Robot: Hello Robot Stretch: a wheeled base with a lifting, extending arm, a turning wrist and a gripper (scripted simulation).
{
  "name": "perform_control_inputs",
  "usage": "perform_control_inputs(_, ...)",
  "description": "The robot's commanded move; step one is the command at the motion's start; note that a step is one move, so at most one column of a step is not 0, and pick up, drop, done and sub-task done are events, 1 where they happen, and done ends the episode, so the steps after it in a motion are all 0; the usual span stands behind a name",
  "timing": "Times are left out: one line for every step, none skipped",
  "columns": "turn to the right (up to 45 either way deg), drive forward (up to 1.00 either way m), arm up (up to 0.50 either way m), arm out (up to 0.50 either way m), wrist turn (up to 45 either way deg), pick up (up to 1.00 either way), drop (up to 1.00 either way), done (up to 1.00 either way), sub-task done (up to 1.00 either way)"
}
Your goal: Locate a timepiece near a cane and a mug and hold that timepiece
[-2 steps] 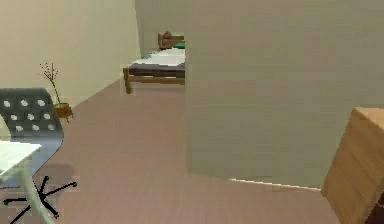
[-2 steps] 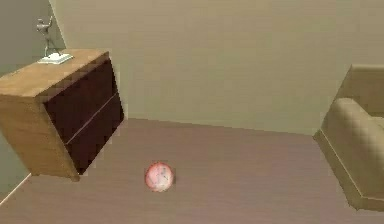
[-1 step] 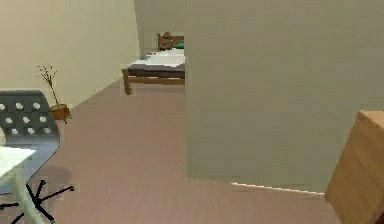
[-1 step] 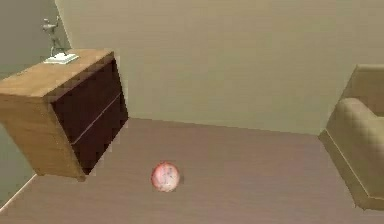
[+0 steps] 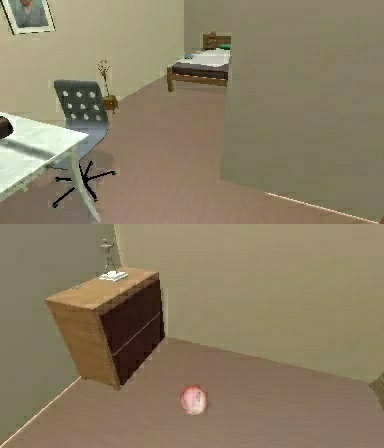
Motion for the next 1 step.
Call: perform_control_inputs(0.0,0.9,0.0,0.0,0.0,0.0,0.0,0.0,0.0)
